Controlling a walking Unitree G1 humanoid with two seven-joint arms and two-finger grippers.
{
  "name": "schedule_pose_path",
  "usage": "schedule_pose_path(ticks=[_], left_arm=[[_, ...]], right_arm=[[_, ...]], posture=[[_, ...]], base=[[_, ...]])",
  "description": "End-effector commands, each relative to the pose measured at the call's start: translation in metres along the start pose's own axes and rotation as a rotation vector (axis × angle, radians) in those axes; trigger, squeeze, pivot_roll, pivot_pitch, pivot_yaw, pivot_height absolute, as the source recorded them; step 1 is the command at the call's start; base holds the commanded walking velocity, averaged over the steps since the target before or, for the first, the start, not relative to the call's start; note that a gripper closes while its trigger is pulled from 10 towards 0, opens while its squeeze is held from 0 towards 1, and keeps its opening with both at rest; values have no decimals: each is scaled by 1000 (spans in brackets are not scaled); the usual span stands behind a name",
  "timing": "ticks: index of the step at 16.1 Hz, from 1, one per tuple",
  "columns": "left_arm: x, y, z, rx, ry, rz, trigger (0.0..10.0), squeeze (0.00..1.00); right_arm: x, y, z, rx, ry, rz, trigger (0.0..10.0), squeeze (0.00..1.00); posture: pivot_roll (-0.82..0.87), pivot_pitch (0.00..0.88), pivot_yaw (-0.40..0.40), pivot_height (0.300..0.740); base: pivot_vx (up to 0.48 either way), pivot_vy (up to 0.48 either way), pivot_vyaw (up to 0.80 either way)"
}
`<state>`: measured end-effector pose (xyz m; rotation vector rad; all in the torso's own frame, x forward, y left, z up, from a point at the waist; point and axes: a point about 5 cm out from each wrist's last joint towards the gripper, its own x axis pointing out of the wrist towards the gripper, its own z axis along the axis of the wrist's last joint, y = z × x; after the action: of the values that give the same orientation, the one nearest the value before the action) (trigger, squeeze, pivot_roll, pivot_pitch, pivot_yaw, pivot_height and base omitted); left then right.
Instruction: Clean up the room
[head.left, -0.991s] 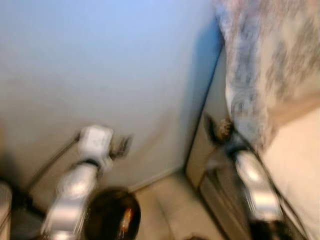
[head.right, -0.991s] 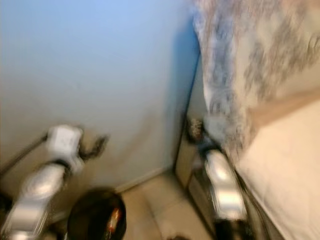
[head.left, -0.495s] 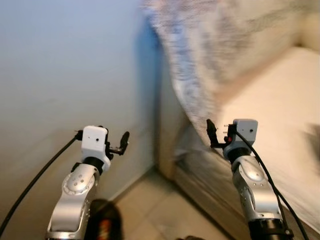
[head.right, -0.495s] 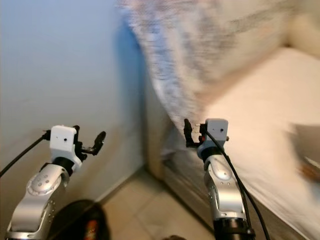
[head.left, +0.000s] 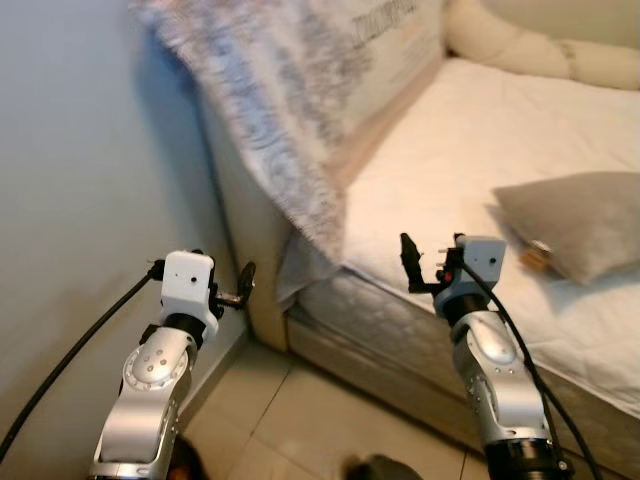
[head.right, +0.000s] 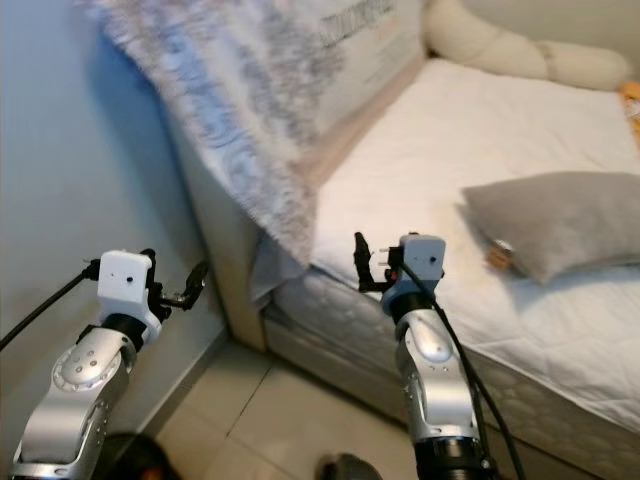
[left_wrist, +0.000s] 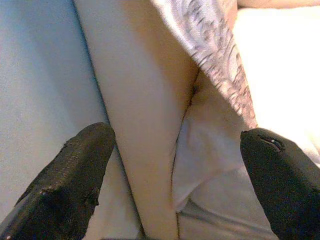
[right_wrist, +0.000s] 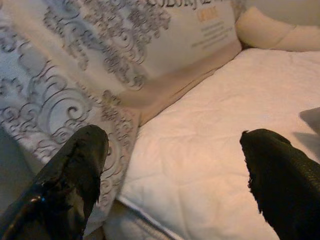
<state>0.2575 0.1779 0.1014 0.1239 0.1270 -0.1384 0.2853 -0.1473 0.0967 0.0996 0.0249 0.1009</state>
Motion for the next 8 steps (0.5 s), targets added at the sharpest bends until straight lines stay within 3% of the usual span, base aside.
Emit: schedule_pose_path(ticks=[1, 2, 3, 7, 8], left_arm=[[1, 0, 0, 12, 1, 19, 10000, 561], [2, 1, 0, 13, 1, 20, 10000, 557], [2, 1, 0, 15, 2, 20, 10000, 553], [4, 3, 2, 28, -15, 44, 10000, 557], [5, 4, 2, 11, -13, 53, 10000, 549]], right_arm=[[0, -3, -3, -17, 26, -20, 10000, 1000], [1, -3, -3, -23, 31, -14, 10000, 416], [1, -4, -4, -36, 36, -14, 10000, 0], [4, -3, -5, -51, 50, -21, 10000, 0], [4, -3, -6, -55, 53, -22, 10000, 0]], posture=[[60, 0, 10, 740], [57, 0, 13, 740], [55, 0, 13, 740], [54, 0, 9, 740], [54, 0, 9, 740]], base=[[0, -480, 0], [0, -480, 0], [0, -480, 0], [0, -480, 0], [0, 0, 0]])
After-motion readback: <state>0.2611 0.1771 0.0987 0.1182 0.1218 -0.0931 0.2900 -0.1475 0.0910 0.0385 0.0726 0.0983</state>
